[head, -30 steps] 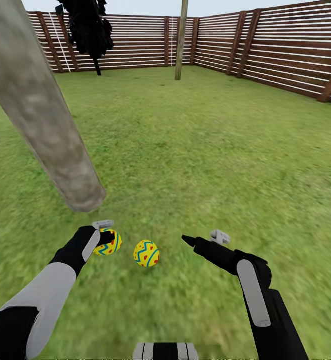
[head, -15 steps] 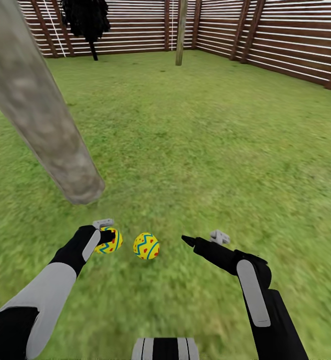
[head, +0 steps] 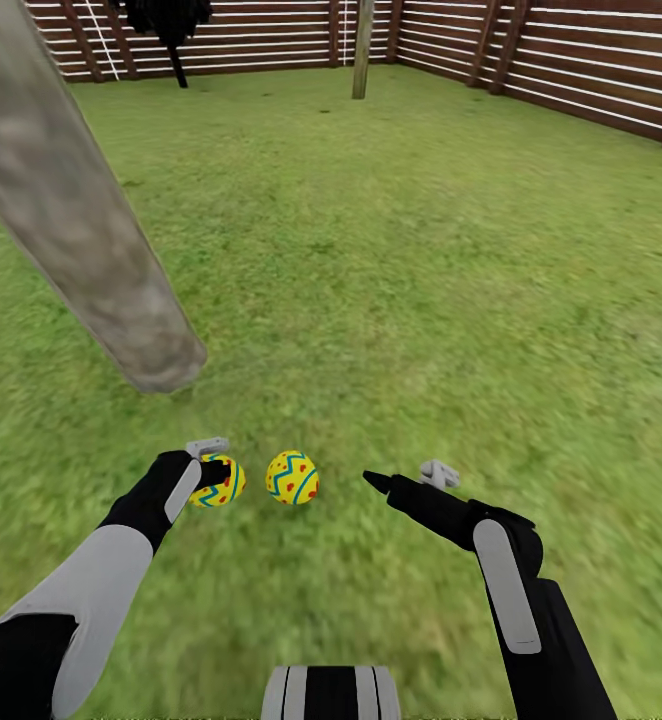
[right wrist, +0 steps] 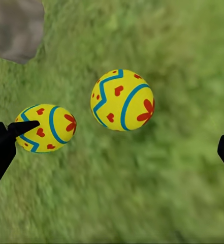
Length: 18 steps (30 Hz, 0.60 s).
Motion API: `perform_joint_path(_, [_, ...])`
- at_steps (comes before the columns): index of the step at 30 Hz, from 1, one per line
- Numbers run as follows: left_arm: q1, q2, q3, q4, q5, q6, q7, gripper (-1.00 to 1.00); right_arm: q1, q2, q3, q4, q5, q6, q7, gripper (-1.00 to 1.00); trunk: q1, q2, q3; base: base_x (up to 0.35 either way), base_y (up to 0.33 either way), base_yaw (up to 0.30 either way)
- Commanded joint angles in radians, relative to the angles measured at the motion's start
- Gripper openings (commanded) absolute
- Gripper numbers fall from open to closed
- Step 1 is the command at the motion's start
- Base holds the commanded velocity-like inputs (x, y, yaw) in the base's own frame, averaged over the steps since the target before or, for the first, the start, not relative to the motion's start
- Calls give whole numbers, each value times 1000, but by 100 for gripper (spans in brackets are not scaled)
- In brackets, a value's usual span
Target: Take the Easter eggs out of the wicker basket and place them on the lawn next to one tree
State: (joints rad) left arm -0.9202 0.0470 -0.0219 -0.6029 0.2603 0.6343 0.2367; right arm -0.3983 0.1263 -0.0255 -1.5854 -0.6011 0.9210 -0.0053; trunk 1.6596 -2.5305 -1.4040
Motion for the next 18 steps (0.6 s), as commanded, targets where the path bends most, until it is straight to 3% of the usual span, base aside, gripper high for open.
perform_joint_path(1, [0,1,-3,-2,10,4,9,-100,-1,1,-2,-1,-3,6,0,100,0,-1,-5,0,0,0])
perform_joint_path(15, [0,1,-3,-2,10,4,9,-100,-1,1,-2,-1,-3,6,0,100,7,-4,-59,0,0,0])
perform_joint_path(18, [0,1,-3,-3,10,4,9,-100,-1,1,-1,-1,-3,6,0,100,7,-4,-59,0,0,0])
